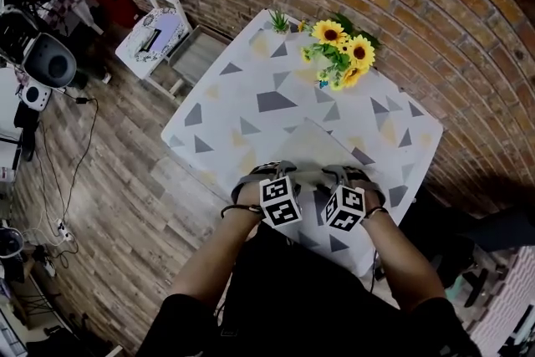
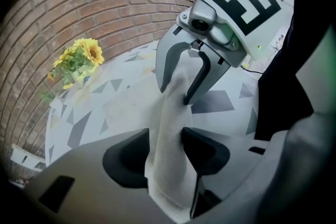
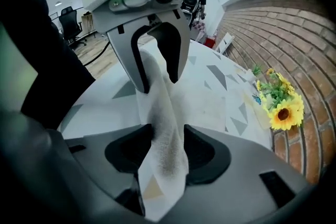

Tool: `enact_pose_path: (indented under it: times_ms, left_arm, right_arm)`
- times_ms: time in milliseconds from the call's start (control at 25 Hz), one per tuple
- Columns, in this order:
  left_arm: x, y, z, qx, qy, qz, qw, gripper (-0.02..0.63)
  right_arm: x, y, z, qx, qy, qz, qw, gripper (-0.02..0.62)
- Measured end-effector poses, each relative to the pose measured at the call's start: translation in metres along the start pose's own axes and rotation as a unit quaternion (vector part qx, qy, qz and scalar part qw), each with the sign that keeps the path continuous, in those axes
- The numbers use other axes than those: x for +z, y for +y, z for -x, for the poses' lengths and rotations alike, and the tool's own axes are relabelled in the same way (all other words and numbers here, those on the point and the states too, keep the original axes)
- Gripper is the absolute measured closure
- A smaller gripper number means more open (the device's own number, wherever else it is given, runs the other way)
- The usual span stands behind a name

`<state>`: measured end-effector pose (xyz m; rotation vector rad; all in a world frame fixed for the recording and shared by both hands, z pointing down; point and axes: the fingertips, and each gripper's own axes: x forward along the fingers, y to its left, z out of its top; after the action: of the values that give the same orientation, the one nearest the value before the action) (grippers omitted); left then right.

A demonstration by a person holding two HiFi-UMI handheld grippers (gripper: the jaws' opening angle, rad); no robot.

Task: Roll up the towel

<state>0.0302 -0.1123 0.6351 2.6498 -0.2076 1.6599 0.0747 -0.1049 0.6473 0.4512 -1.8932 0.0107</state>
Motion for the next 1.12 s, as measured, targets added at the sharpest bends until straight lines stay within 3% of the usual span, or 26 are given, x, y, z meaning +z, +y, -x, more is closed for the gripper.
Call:
enact_pose_path:
  times_ms: [200, 360, 480, 720, 880, 1120]
  left_arm:
    - [0.006, 0.000, 0.007, 0.016, -0.006, -0.021, 0.9996, 0.388]
    - [0.001, -0.001, -0.004, 0.035, 0.020, -0.066, 0.9970, 0.334]
    - [-0.004, 0.001, -0.015, 0.029, 0.034, -0.074, 0.9962, 0.333]
    - [-0.003, 0.018, -0.016, 0.006, 0.021, -0.045, 0.9988, 0.344]
    - [-0.001, 0.033, -0.012, -0.007, 0.006, -0.013, 0.9999, 0.351]
    - [0.002, 0.062, -0.002, 0.043, -0.007, -0.017, 0.9989, 0.351]
  right_arm:
    - [0.006, -0.020, -0.004, -0.003, 0.001, -0.018, 1.000, 0.422]
    - [0.010, -0.037, -0.008, -0.017, 0.002, -0.045, 0.999, 0.430]
    - [0.013, -0.045, -0.005, -0.027, -0.002, -0.059, 0.998, 0.430]
    - [0.020, -0.028, 0.010, -0.001, -0.035, -0.042, 0.999, 0.403]
    - [0.009, -0.016, -0.002, 0.005, -0.004, -0.014, 1.000, 0.379]
    - [-0.002, -0.042, -0.016, -0.035, 0.033, -0.040, 0.998, 0.385]
